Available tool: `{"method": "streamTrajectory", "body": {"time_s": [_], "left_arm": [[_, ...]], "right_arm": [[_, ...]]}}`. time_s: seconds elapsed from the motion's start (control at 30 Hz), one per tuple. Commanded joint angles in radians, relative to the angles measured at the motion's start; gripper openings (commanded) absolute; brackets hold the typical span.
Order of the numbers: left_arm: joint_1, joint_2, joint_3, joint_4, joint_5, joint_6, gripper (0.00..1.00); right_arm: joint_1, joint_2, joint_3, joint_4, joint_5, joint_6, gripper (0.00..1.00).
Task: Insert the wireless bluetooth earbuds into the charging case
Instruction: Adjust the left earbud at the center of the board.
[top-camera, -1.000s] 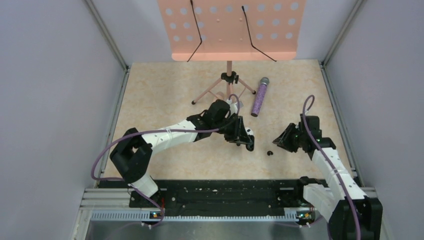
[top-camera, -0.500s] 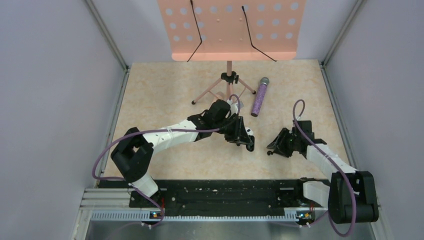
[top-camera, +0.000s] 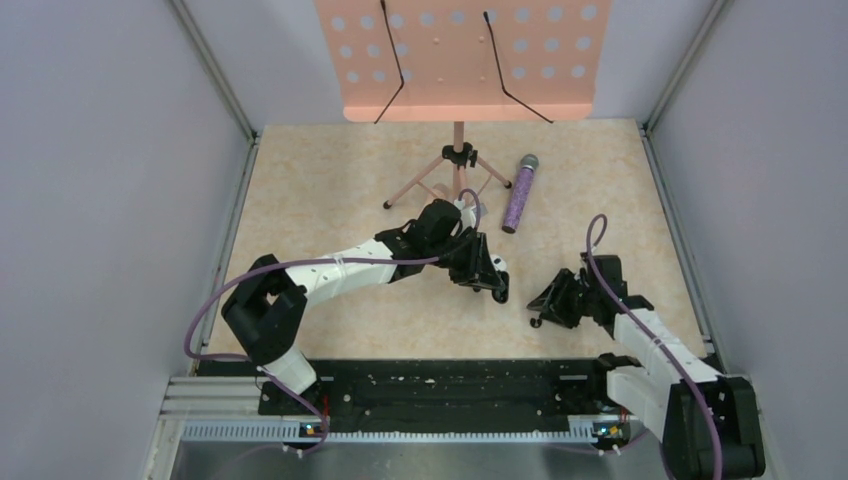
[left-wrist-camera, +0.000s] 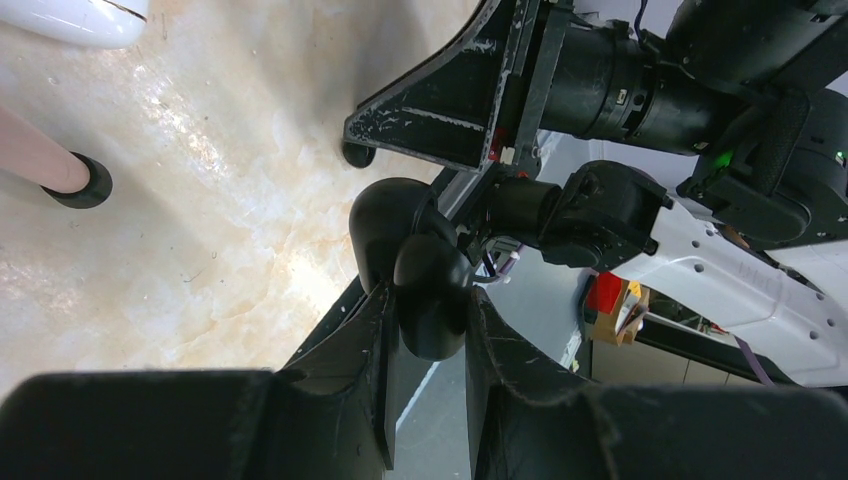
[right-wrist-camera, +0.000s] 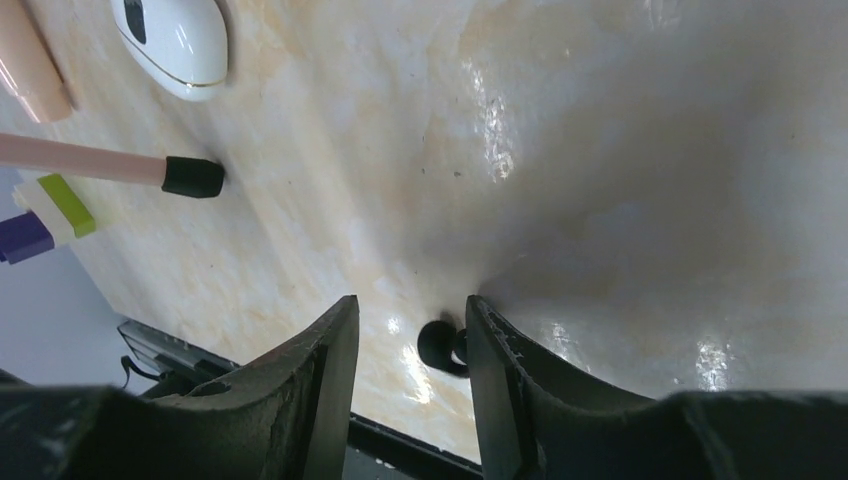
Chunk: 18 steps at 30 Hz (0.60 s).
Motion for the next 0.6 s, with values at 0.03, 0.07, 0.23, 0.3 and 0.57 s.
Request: {"method": "streamTrajectory", "body": {"time_s": [0.03,0.07,0.23,0.3,0.57], "left_arm": [[-0.003,0.005,0.043,0.025,0.023,0.010,0.00],[-0.004,0.006,0.044,0.026,0.023,0.010,0.00],[-0.008,0.003,0.044,0.025,0.023,0.009,0.00],[-0.008,0.001,0.042,0.025,0.021,0.010,0.00],[-0.008,0.006,0.046,0.028,0.020,0.005,0.00]], "right_arm": [[0.026,-0.067,-0.020,-0.057,-0.004,0.019,0.39],[0.026,-0.072,-0.023,-0.057,0.002,0.020,0.37],[0.027,-0.069,-0.005,-0.070,0.003,0.001,0.37],[0.030,-0.089,0.025,-0.105,0.020,-0.017,0.40],[0.126,-0.227,0.164,-0.258,0.169,-0.008,0.42]]}}
